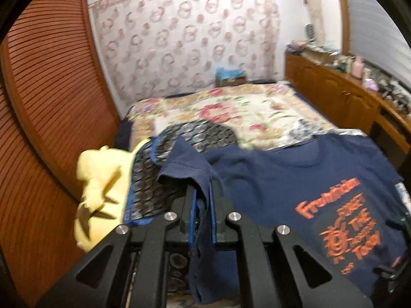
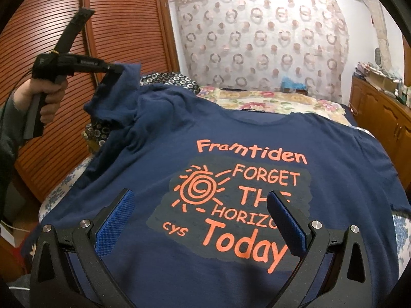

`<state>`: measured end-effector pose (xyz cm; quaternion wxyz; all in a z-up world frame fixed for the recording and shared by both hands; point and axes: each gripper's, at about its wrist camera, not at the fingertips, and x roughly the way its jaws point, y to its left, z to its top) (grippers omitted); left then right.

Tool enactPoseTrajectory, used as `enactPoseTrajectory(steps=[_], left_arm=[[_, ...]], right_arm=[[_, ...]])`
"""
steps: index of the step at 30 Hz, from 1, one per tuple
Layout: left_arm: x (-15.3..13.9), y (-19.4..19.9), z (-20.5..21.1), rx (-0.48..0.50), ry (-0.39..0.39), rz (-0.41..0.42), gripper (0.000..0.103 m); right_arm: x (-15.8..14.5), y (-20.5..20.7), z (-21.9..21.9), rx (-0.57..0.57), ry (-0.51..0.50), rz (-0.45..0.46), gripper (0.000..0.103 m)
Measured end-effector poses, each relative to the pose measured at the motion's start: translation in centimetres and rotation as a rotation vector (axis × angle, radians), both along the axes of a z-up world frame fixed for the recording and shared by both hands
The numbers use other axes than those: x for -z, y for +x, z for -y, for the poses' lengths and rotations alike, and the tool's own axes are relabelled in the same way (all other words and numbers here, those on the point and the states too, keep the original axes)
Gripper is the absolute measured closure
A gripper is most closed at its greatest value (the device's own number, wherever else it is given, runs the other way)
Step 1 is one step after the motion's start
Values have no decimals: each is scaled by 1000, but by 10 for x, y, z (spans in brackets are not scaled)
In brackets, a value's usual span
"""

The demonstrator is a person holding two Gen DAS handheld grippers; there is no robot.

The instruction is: Fold small clothes

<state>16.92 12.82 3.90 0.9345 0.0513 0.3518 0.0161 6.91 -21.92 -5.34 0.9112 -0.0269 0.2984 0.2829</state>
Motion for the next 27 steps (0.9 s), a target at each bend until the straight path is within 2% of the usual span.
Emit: enactPoseTrajectory(steps=[8,12,14,16,19,24,25,26,27], left_arm=[[18,-21,-58,-78,-46,-38,95],[18,-23,-57,-57,-50,-41,95],[16,-22,-54,-57,-36,-48,88],[14,-24,-51,-45,-29,-47,85],[12,-26,-45,-7,-45,-54,84],[20,-27,-41,5,-26,-80,84],[21,-27,-43,9,-33,-89,81],[24,-28,-45,9,-43,-98,73],[26,-29,-47,2,-45,-103,69]], right_arm=[[5,1,-3,-7,4,-18,0],[6,1,-5,-11,-2,-14,0],[6,2,-5,-11,-3,-14,0],[6,2,-5,-11,-3,-13,0],[8,3,-6,-8,1,-16,0],[10,5,-5,-7,4,-20,0],[10,5,-4,-7,3,-20,0],[10,5,-4,-7,2,-19,0],[10,5,-4,-7,3,-19,0]])
